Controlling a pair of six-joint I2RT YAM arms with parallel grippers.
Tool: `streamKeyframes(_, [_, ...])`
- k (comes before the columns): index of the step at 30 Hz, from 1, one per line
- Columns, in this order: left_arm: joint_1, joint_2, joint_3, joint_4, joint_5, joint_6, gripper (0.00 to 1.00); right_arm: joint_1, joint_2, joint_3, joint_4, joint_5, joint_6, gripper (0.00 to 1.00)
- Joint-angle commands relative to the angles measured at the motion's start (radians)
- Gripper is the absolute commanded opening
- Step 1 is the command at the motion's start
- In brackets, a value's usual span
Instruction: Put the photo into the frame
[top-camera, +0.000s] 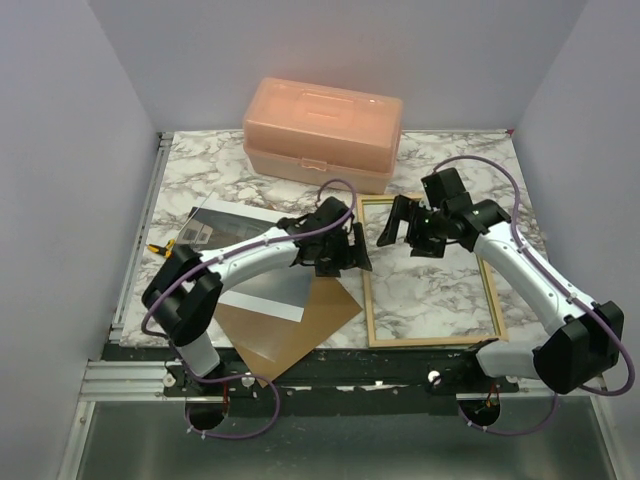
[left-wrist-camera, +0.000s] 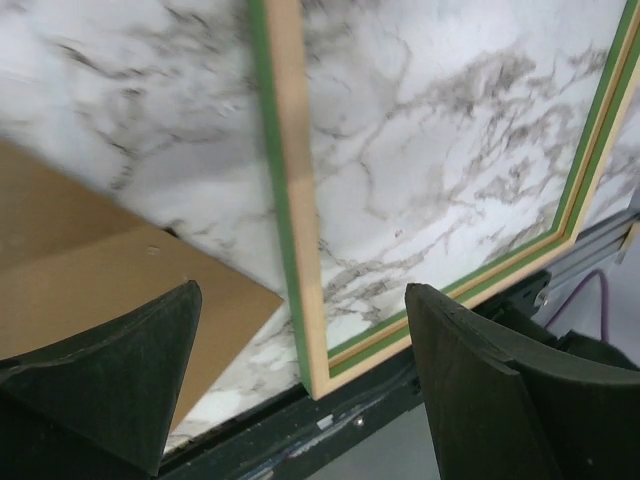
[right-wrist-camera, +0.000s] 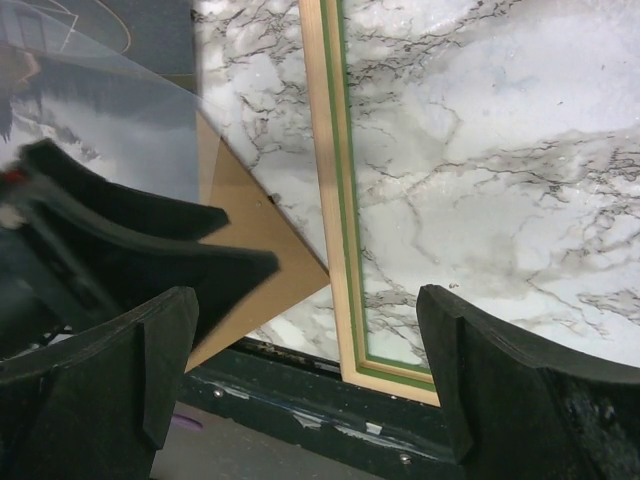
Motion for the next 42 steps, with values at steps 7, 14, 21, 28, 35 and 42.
streamKeyframes(7, [0.23,-0.295,-0.281,0.143,0.079,0.093,0.85,0.004,0.111,-0.028,0.057,-0.102,-0.027,1.0])
streamKeyframes(14, [0.348,-0.574,-0.371,0.089,0.106,0.184,0.85,0.007,0.209,-0.086,0.15,-0.165,-0.024,0.98])
streamKeyframes(21, [0.397,-0.822,-0.295,-0.098,0.048,0.33,0.86,0.027,0.309,-0.132,0.255,-0.203,0.003,0.97])
streamKeyframes(28, [0.413,-0.906,-0.198,-0.237,0.029,0.403,0.87,0.073,0.426,-0.109,0.343,-0.231,0.033,0.97])
streamKeyframes(35, [0.413,-0.945,-0.219,-0.218,0.063,0.348,0.87,0.125,0.51,-0.056,0.347,-0.233,0.062,0.97])
streamKeyframes(42, [0.413,-0.926,-0.222,-0.217,0.076,0.344,0.87,0.163,0.552,-0.039,0.379,-0.233,0.105,0.97])
